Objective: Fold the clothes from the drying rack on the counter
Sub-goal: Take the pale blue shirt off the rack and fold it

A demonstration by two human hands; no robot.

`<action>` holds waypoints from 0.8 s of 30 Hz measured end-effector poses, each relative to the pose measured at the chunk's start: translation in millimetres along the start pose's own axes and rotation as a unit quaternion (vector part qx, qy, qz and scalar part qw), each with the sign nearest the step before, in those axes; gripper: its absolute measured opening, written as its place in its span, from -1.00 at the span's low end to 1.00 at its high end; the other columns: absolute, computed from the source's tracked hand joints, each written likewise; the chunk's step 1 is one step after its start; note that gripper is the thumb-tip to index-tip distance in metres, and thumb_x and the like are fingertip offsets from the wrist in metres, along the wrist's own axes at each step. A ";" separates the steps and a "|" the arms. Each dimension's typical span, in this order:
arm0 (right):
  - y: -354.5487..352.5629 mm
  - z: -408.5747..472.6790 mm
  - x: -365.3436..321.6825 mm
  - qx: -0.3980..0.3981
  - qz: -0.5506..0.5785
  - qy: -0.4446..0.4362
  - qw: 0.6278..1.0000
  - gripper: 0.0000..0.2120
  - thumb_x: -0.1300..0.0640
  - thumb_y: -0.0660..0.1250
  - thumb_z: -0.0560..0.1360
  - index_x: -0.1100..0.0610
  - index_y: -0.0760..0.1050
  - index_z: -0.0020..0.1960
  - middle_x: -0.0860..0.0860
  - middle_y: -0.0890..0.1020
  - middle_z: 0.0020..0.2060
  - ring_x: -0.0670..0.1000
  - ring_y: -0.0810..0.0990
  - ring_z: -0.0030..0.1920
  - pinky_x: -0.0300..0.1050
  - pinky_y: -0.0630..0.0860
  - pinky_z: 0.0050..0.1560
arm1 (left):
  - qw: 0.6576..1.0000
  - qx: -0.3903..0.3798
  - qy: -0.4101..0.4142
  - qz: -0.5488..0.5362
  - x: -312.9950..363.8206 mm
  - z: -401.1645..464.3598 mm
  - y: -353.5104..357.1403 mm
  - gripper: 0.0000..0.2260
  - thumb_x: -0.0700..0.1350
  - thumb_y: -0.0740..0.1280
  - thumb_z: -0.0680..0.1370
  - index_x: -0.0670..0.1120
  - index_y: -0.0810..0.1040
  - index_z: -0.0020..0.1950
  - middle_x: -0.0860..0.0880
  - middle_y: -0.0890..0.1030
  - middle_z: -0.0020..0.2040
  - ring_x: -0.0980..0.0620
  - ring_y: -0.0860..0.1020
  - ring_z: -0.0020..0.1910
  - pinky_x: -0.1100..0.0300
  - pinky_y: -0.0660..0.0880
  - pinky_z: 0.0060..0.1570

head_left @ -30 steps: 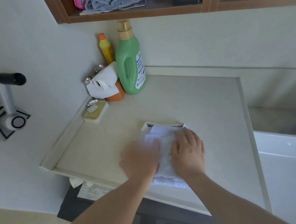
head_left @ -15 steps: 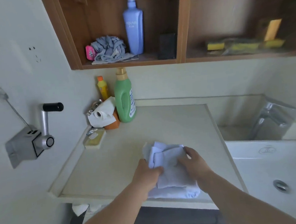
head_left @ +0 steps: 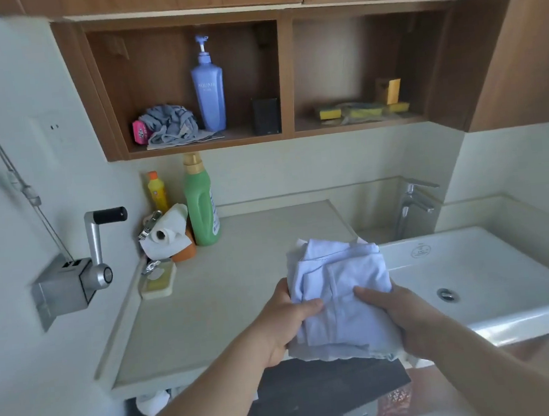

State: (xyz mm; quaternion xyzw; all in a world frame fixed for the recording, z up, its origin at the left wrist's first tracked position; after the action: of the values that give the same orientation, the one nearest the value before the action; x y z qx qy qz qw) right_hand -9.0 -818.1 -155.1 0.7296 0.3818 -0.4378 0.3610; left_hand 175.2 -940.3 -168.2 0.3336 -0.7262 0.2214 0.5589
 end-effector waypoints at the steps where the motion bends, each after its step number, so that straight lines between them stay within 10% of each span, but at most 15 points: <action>1: -2.9 -5.1 0.6 0.020 0.005 -0.009 1.000 -0.67 0.14 0.46 0.53 0.22 0.57 0.25 0.21 0.72 0.07 0.25 0.71 0.07 0.19 0.61 0.16 | 1.000 -0.011 -0.002 0.004 0.6 -2.9 4.9 -0.62 -0.09 0.48 0.53 0.16 0.47 0.28 0.07 0.71 0.13 -0.02 0.70 0.11 -0.16 0.59 0.21; 24: -351.3 -149.2 54.4 0.212 0.064 -0.059 0.973 -0.73 0.24 0.47 0.52 0.25 0.59 0.20 0.22 0.73 0.03 0.26 0.71 0.05 0.25 0.61 0.17 | 0.981 -0.113 -0.015 0.158 -52.5 17.0 377.3 -0.72 0.05 0.42 0.58 0.22 0.52 0.28 0.19 0.70 0.10 0.11 0.67 0.09 0.01 0.61 0.17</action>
State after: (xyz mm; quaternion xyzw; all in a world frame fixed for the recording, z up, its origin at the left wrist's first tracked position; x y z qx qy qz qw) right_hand -243.9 -519.1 -219.3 0.7851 0.2106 -0.5272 0.2475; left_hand -104.2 -683.4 -204.0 0.1532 -0.7983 0.2184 0.5400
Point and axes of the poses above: each hand's wrist, its own z-axis towards the middle knuckle, its own y-axis out of the palm, x = y × z, the point moved 1 cm from there along z, towards the middle knuckle
